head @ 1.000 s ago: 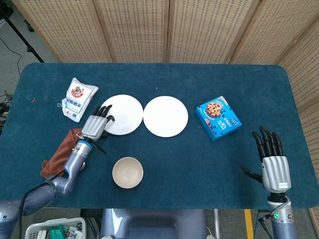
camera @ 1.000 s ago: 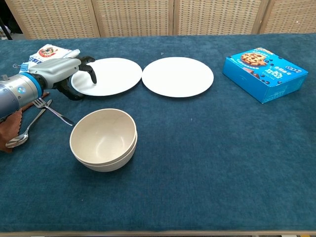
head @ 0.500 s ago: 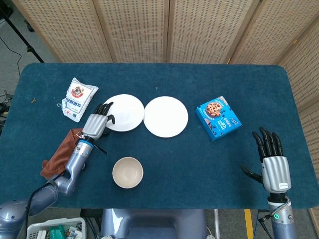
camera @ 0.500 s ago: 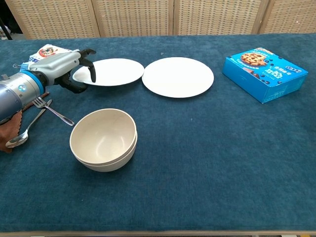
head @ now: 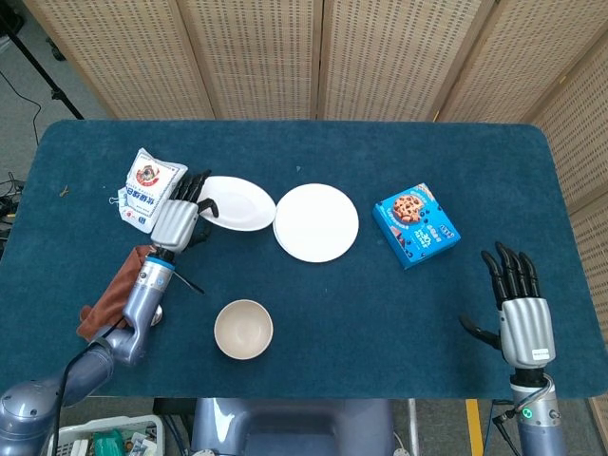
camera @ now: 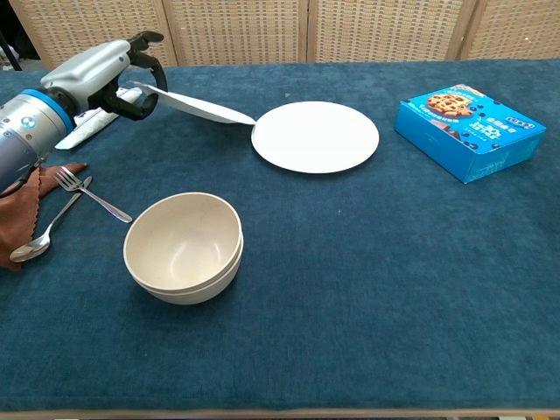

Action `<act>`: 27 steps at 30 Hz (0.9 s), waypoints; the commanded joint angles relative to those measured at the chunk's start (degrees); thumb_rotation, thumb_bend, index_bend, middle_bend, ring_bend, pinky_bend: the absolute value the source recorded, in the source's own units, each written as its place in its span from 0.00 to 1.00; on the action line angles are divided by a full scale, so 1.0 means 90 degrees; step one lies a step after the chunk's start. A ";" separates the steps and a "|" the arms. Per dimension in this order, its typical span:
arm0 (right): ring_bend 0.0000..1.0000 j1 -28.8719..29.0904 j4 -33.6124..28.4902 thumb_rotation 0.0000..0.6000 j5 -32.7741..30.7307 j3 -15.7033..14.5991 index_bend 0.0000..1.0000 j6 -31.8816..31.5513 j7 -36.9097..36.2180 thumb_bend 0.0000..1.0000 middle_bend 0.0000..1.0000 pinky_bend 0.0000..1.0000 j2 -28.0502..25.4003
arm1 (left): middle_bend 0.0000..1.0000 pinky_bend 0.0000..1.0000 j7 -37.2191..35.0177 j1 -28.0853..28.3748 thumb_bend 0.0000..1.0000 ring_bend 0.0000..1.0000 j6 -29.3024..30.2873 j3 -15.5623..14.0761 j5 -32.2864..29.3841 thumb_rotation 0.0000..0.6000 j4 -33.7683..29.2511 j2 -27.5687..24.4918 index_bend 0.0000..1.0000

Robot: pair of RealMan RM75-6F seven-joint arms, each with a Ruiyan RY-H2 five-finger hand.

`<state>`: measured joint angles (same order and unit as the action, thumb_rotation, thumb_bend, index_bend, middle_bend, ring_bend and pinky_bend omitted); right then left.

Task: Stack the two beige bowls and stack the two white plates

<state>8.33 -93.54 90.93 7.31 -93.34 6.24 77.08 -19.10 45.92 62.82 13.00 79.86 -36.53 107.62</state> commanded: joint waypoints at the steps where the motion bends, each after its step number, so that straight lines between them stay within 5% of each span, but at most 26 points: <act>1: 0.00 -0.0001 0.0002 1.00 -0.0004 0.0007 0.00 0.0004 -0.0006 0.00 0.00 0.00 -0.0003 | 0.00 0.00 -0.0006 0.0039 0.54 0.00 0.0074 0.0026 0.0027 1.00 -0.0026 -0.0023 0.95; 20: 0.00 -0.0010 0.0014 1.00 -0.0068 0.0061 0.00 0.0067 -0.0099 0.00 0.00 0.00 -0.0027 | 0.00 0.00 0.0473 0.0627 0.53 0.00 0.0760 0.0557 0.0114 1.00 -0.1394 -0.0257 0.96; 27: 0.00 -0.0001 0.0047 1.00 -0.0152 0.0093 0.00 0.0132 -0.0158 0.00 0.00 0.00 -0.0026 | 0.00 0.00 0.1060 0.1177 0.54 0.00 0.0720 0.0982 0.0028 1.00 -0.1834 -0.0236 0.96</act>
<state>8.31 -93.14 89.58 8.13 -92.17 4.84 76.85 -10.67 55.40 69.47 20.85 80.41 -52.32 105.36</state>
